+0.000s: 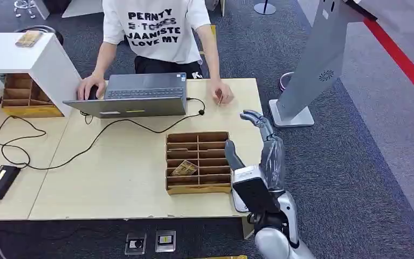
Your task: Pass the card to the sensor for recognition and then transmit it.
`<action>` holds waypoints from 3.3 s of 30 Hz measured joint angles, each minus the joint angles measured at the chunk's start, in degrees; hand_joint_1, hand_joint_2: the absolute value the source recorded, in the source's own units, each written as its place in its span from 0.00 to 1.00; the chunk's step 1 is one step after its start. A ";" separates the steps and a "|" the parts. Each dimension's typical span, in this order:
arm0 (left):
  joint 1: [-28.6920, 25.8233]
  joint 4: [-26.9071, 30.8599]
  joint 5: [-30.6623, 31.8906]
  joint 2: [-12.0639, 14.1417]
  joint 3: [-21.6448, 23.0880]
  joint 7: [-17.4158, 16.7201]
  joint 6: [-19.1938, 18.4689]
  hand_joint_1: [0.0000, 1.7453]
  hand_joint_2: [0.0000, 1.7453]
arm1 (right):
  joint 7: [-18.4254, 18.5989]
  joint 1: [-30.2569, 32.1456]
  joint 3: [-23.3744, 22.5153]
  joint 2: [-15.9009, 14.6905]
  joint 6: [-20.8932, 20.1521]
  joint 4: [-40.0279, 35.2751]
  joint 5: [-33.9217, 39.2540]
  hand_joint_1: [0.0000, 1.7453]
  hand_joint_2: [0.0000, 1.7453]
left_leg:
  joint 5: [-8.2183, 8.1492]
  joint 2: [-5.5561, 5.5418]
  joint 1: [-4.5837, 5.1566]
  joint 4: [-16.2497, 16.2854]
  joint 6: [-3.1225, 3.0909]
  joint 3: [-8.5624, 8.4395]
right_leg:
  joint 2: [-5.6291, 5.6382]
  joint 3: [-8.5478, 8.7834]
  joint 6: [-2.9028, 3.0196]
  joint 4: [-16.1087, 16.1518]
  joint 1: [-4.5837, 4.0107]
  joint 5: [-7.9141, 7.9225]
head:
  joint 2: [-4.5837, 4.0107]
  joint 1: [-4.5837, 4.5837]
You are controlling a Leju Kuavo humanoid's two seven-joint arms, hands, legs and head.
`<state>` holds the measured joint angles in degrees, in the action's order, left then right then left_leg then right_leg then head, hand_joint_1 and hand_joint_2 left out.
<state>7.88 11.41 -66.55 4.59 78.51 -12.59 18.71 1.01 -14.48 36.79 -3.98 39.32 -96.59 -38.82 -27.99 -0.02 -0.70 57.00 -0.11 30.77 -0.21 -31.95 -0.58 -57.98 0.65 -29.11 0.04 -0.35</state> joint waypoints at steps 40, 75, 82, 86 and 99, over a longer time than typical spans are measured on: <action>0.03 0.00 1.46 0.26 0.04 -0.66 -0.35 0.00 0.00 | 9.16 3.55 12.45 -5.40 -10.29 -1.40 -25.85 0.28 1.00 | 0.00 -0.01 0.00 -0.01 0.01 0.02 | -0.01 0.01 0.00 0.00 0.00 0.00 | 0.00 0.02; 0.07 0.00 1.16 0.31 0.04 -0.90 -0.35 0.00 0.00 | 11.82 -3.76 20.56 -3.58 -22.99 3.72 -33.70 0.27 1.00 | 0.00 -0.01 0.00 -0.01 0.01 0.02 | -0.03 0.01 0.00 0.00 0.00 0.00 | 0.00 0.02; 0.07 0.00 1.16 0.37 0.04 -0.90 -0.55 0.00 0.00 | 13.07 -4.63 21.66 -3.58 -27.94 3.67 -33.57 0.28 1.00 | 0.00 -0.01 0.00 -0.01 0.01 0.02 | -0.03 0.01 0.00 0.00 0.00 0.00 | 0.00 0.02; 0.07 0.00 1.16 0.44 0.04 -0.90 -0.66 0.00 0.00 | 13.24 -5.04 21.81 -3.58 -29.40 3.67 -33.33 0.30 1.00 | 0.00 -0.01 0.00 -0.01 0.01 0.02 | -0.03 0.01 0.00 0.00 0.00 0.00 | 0.00 0.00; 0.06 0.00 0.48 0.55 0.04 -0.90 -0.87 0.00 0.00 | 16.96 -6.71 22.42 -4.28 -32.43 4.41 -33.20 0.29 1.00 | 0.00 -0.01 0.00 0.00 0.01 0.02 | -0.02 0.01 0.00 0.00 0.00 0.00 | 0.00 0.02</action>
<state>7.94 11.41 -66.07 5.14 78.55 -13.49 17.84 17.97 -21.20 59.21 -8.26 6.89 -92.17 -72.02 -27.99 -0.03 -0.70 56.99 -0.10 30.79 -0.23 -31.94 -0.58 -57.98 0.65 -29.11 0.04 -0.33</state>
